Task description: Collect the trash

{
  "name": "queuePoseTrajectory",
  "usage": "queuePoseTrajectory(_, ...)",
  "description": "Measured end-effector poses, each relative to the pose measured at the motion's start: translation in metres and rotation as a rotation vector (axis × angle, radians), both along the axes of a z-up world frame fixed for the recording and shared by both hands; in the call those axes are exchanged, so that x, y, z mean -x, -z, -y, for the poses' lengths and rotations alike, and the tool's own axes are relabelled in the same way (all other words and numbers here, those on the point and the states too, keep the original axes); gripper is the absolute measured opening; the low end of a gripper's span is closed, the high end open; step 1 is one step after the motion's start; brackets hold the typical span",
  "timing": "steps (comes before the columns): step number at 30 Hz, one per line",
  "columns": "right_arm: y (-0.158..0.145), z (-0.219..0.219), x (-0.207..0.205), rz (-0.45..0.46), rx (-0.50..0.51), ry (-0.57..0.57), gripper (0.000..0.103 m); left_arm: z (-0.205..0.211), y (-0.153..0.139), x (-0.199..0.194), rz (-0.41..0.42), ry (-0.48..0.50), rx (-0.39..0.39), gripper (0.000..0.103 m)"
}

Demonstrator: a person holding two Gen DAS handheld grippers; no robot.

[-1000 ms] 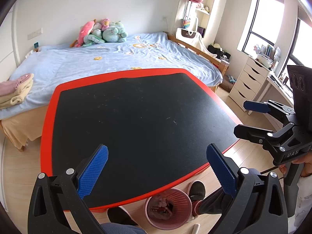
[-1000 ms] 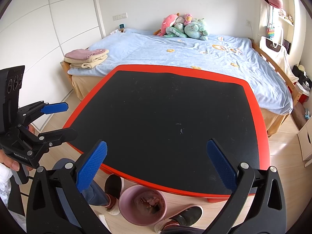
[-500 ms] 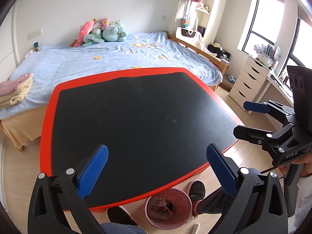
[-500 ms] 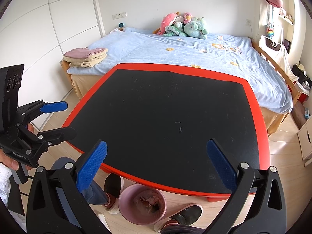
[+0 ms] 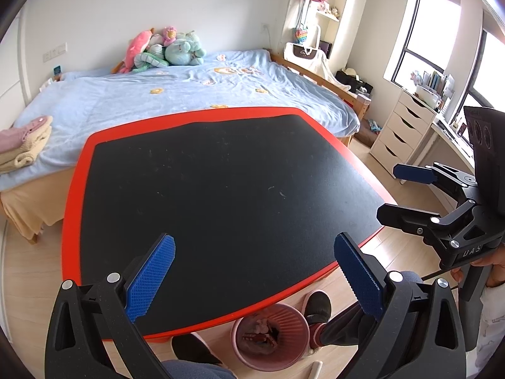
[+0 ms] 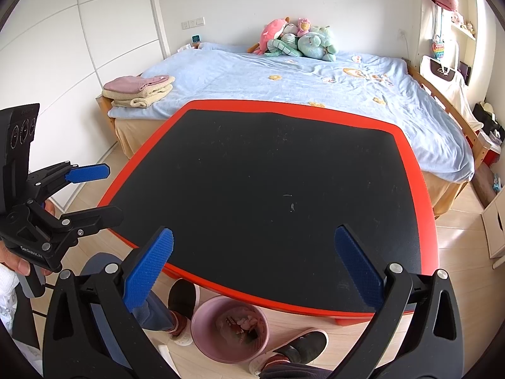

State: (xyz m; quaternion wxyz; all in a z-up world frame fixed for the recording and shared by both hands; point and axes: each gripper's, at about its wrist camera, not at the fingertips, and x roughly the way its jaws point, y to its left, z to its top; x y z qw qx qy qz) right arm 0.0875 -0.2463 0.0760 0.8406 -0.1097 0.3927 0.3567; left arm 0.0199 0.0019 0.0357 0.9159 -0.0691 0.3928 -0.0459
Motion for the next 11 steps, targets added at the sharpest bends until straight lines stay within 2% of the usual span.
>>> queuePoseTrajectory(8, 0.0056, 0.0009, -0.0003, -0.006, 0.002, -0.002, 0.100, 0.0021, 0.0070, -0.0036, -0.019, -0.011, -0.045, 0.097)
queuePoseTrajectory(11, 0.0082, 0.0011, -0.0001, -0.009, 0.005, -0.005, 0.100, -0.0001, 0.0094, -0.0048, -0.022, -0.013, -0.030, 0.097)
